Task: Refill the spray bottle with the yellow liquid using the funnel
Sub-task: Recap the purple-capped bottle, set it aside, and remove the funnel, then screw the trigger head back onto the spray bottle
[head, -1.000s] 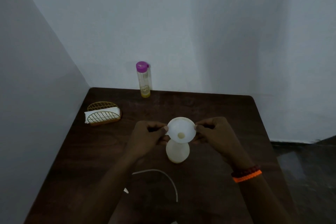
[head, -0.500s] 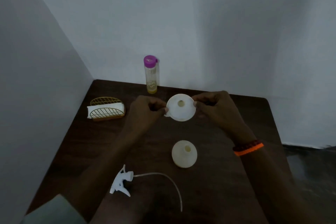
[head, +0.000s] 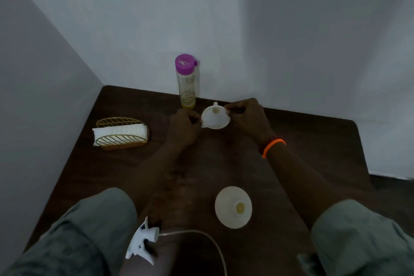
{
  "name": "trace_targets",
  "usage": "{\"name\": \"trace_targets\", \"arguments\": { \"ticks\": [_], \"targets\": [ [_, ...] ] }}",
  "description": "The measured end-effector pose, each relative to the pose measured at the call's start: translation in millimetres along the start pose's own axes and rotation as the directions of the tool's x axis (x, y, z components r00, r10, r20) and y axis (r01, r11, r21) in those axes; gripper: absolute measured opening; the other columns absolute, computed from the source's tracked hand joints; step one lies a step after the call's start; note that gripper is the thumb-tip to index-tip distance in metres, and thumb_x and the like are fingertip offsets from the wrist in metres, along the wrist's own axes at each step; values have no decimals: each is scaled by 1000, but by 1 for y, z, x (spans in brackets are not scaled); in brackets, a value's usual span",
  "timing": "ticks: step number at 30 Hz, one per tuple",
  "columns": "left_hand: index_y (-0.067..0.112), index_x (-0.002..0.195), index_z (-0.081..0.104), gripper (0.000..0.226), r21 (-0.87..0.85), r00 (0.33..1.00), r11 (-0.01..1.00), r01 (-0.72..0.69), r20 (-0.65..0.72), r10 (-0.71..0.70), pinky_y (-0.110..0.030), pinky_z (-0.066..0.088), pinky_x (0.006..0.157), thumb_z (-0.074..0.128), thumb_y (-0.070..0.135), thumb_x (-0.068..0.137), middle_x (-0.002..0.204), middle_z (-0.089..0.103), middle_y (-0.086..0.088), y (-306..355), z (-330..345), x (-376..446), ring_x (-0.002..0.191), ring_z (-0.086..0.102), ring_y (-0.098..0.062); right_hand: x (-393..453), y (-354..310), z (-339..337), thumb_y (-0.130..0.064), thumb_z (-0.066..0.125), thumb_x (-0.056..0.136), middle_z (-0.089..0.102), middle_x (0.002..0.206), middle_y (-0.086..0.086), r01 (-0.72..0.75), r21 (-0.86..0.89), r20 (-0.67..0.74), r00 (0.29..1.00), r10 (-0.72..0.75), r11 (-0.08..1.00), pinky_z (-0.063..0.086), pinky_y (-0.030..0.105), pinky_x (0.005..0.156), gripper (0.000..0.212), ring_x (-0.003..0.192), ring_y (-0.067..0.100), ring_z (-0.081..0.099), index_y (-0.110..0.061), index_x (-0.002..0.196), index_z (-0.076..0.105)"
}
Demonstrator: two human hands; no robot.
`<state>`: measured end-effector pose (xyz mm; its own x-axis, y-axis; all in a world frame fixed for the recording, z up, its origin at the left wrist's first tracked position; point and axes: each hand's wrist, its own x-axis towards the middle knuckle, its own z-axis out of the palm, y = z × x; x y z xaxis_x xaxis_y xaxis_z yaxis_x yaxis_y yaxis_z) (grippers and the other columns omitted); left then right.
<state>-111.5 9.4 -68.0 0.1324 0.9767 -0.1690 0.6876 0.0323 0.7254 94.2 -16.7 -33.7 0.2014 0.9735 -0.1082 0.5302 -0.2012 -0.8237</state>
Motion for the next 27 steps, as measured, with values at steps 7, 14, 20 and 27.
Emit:
{"name": "trace_targets", "arguments": {
  "ticks": [7, 14, 20, 27],
  "targets": [
    [16, 110, 72, 22, 1, 998, 999, 40, 38, -40, -28, 54, 85, 69, 23, 89, 114, 68, -2, -16, 19, 22, 100, 66, -16, 25, 29, 16, -22, 74, 83, 74, 103, 4, -70, -3, 12, 998, 70, 998, 60, 33, 81, 20, 90, 17, 71, -17, 102, 79],
    [17, 107, 73, 20, 22, 996, 999, 48, 69, -49, -32, 55, 86, 69, 26, 89, 111, 69, -4, -21, 23, 26, 97, 66, -16, 31, 45, 25, -26, 73, 83, 73, 103, 5, -86, -10, 23, 996, 86, 996, 60, 41, 84, 22, 91, 22, 71, -19, 103, 78],
    [10, 109, 71, 20, 22, 988, 994, 103, 113, -104, -32, 55, 87, 69, 19, 91, 105, 69, -3, -8, 12, 17, 96, 66, -18, 28, 47, 21, -25, 76, 82, 70, 115, 5, -123, -11, 38, 992, 123, 992, 59, 39, 88, 38, 98, 16, 70, -17, 119, 71],
    [21, 112, 72, 28, -90, 974, 974, 209, 111, -198, -37, 58, 85, 74, 33, 87, 102, 72, 4, -21, -35, -58, 91, 69, -13, -51, 34, -27, -29, 76, 85, 73, 99, -1, -242, 135, -52, 967, 251, 961, 62, 34, 73, 36, 85, 17, 72, -18, 118, 69]
  ]
}}
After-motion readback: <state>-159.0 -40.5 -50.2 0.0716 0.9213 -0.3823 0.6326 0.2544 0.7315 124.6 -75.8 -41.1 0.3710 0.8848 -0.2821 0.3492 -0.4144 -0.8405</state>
